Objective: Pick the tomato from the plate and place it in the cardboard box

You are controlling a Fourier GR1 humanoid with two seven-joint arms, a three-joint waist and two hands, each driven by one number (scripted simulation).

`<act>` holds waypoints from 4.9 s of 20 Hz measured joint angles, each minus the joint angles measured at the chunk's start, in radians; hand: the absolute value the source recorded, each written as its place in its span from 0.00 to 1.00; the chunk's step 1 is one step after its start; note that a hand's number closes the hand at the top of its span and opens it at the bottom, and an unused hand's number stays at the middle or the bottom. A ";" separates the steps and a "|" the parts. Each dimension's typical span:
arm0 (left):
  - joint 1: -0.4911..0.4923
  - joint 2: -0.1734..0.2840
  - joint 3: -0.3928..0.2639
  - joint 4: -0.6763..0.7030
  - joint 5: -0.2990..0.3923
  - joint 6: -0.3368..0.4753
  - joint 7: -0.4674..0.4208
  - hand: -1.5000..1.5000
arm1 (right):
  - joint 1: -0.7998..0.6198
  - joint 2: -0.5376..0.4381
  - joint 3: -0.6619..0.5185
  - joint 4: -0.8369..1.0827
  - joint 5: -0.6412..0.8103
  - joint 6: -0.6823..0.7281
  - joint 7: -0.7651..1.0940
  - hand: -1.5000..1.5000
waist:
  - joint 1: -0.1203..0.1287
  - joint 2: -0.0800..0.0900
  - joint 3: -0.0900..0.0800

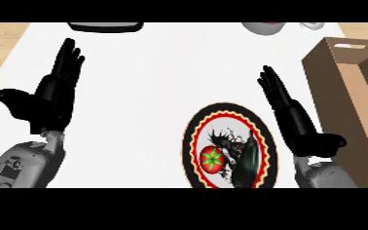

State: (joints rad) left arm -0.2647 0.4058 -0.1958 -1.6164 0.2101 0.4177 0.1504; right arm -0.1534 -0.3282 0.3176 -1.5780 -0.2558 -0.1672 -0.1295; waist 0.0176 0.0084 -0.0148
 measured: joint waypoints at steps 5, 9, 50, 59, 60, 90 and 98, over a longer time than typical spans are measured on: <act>0.061 0.002 0.042 -0.005 0.029 0.013 0.012 0.50 | 0.160 0.062 -0.124 -0.042 0.032 -0.255 -0.027 1.00 | -0.074 -0.021 0.008; 0.111 -0.012 0.062 -0.006 0.060 0.019 0.017 0.50 | 0.352 0.056 -0.218 0.018 0.105 -0.459 -0.002 0.00 | -0.129 -0.020 0.003; 0.114 -0.076 0.062 0.007 0.128 -0.126 -0.011 0.50 | 0.855 0.294 0.454 -0.709 1.376 -0.238 1.100 0.00 | 0.009 0.004 0.011; 0.138 -0.096 0.071 -0.012 0.108 -0.119 -0.004 0.50 | 0.591 0.247 0.489 -0.649 1.425 -0.194 1.264 0.00 | -0.006 -0.003 0.013; 0.137 -0.100 0.072 0.006 0.105 -0.124 -0.016 0.50 | 0.571 0.249 0.478 -0.639 1.419 -0.193 1.269 0.00 | -0.007 -0.003 0.013; 0.161 -0.123 0.105 -0.025 0.068 -0.157 0.007 0.50 | 0.298 0.314 0.382 -0.271 1.303 -0.276 1.303 0.00 | -0.013 -0.007 0.014; 0.163 -0.124 0.132 -0.019 0.074 -0.182 0.007 0.50 | 0.257 0.318 0.379 -0.167 1.252 -0.346 1.283 0.00 | -0.015 -0.008 0.014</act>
State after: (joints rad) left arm -0.1021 0.2816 -0.0640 -1.6351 0.2840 0.2354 0.1576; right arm 0.1035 -0.0100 0.6967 -1.7445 0.9960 -0.5135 1.1539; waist 0.0030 0.0004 -0.0006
